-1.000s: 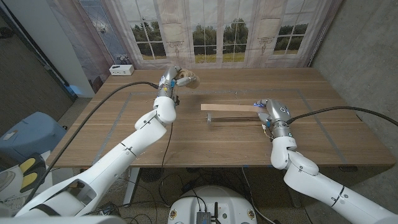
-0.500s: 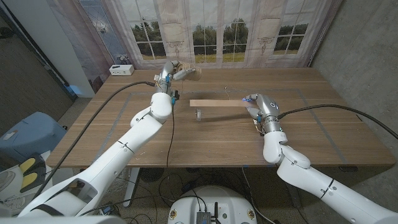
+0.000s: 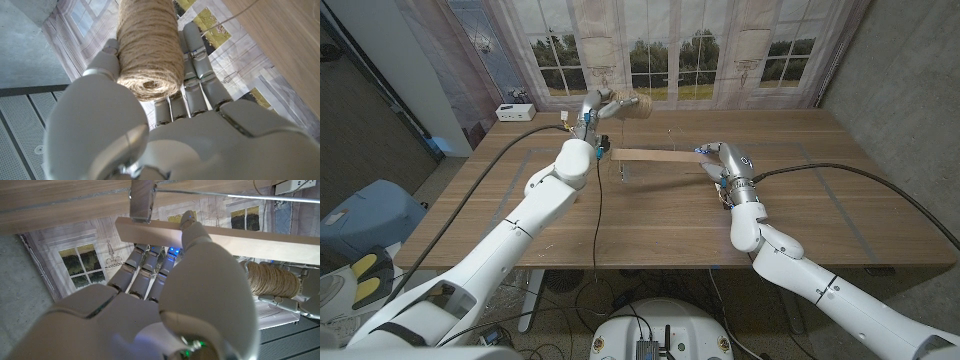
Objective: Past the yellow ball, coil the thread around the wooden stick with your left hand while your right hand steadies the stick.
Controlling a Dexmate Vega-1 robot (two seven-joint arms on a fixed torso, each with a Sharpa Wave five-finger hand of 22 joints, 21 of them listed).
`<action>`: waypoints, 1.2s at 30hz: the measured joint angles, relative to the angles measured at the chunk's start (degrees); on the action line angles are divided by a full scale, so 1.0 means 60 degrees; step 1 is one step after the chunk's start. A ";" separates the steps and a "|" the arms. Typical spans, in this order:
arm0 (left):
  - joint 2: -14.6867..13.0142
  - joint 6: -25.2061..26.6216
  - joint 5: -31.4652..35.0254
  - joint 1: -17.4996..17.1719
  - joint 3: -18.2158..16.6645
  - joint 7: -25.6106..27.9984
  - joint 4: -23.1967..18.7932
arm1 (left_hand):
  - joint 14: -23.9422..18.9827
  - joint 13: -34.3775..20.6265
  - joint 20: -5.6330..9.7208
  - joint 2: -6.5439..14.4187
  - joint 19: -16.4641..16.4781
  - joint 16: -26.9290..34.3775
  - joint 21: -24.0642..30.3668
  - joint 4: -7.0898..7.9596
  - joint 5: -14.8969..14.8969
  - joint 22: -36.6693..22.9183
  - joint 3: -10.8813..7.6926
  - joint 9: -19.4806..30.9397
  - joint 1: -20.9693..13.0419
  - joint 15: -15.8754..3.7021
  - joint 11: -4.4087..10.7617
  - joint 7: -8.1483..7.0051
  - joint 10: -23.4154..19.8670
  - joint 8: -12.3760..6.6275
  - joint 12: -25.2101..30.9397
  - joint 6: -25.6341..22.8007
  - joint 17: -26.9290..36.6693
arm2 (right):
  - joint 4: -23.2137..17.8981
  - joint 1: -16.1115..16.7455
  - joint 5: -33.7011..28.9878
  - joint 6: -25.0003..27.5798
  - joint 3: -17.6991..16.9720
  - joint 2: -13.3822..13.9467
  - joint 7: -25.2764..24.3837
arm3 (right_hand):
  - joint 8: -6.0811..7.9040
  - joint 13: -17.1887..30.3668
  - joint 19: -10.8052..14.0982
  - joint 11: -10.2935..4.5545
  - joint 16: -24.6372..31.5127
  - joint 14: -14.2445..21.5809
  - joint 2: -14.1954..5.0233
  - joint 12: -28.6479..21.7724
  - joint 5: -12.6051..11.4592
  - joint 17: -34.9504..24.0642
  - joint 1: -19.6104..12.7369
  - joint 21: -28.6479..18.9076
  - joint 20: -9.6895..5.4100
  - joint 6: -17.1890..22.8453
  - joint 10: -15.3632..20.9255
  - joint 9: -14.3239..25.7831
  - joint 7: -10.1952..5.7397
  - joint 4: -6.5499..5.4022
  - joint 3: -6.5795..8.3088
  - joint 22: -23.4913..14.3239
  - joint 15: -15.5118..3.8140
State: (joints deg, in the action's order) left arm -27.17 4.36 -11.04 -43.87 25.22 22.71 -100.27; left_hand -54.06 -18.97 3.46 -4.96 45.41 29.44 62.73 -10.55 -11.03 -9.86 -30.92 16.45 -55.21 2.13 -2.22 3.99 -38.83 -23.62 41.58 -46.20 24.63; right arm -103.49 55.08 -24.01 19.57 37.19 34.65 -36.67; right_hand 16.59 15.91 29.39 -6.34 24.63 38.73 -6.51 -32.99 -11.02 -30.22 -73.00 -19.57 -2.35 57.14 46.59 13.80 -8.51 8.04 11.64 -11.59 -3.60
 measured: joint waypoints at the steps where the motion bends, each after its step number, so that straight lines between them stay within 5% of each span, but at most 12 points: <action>1: 0.0001 -0.0060 -0.0086 0.0038 0.0000 -0.0075 0.0003 | -0.0001 0.0000 0.0012 0.0000 -0.0012 0.0000 0.0000 0.0000 0.0000 0.0000 0.0000 0.0000 0.0000 -0.0001 0.0000 0.0000 0.0000 0.0001 0.0000 0.0000 -0.0023 | 0.0114 -0.0071 0.0000 -0.0094 0.0035 -0.0079 -0.0019 | -0.0004 0.0000 0.0000 0.0000 -0.0004 0.0030 0.0000 0.0000 0.0000 -0.0010 0.0000 -0.0027 0.0000 0.0000 0.0000 -0.0006 0.0000 0.0000 0.0000 0.0000 0.0000; 19: -0.0032 -0.0523 -0.0756 0.0343 0.0219 -0.0770 -0.0046 | -0.0108 0.0000 0.0042 0.0041 0.0022 -0.0222 0.0036 0.0000 0.0004 -0.0002 -0.0001 0.0000 0.0041 -0.0037 0.0001 -0.0030 0.0001 0.0077 -0.0040 -0.0032 -0.0234 | 0.1398 -0.0996 -0.0460 -0.0445 0.0641 -0.0951 -0.0280 | -0.0002 0.0000 0.0017 0.0000 -0.0061 0.0062 0.0000 0.0000 -0.0011 -0.0075 0.0000 -0.0027 0.0089 -0.0003 0.0000 -0.0024 0.0004 0.0004 -0.0002 0.0001 -0.0032; 36: -0.0157 -0.0754 -0.1172 0.0223 0.0289 -0.1168 -0.0437 | -0.0174 0.0000 0.0042 0.0091 0.0025 -0.0478 0.0072 0.0000 0.0014 -0.0003 -0.0001 0.0001 0.0091 -0.0102 0.0002 -0.0001 0.0001 0.0189 -0.0106 -0.0064 -0.0372 | 0.2875 -0.1948 -0.1059 0.1015 0.1381 -0.2284 -0.1014 | -0.0007 0.0000 -0.0051 -0.0035 -0.0115 0.0272 0.0000 0.0000 -0.0003 -0.0166 0.0000 -0.0101 0.0228 -0.0006 0.0036 -0.0012 0.0006 -0.0060 -0.0098 0.0021 -0.0063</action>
State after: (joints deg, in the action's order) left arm -28.12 -0.16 -18.07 -42.54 26.95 15.70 -102.90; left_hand -55.11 -18.97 3.71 -4.41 45.56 26.58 63.17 -10.55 -10.95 -9.87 -30.93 16.46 -54.66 1.52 -2.21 3.98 -38.82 -22.49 40.94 -46.58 22.40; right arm -86.24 43.39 -30.36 25.65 45.48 20.95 -42.75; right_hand 16.55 15.92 29.08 -6.55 23.94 40.36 -6.51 -32.99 -11.04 -31.21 -73.00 -20.18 -0.98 57.10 46.81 13.73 -8.47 7.68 11.05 -11.46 -3.98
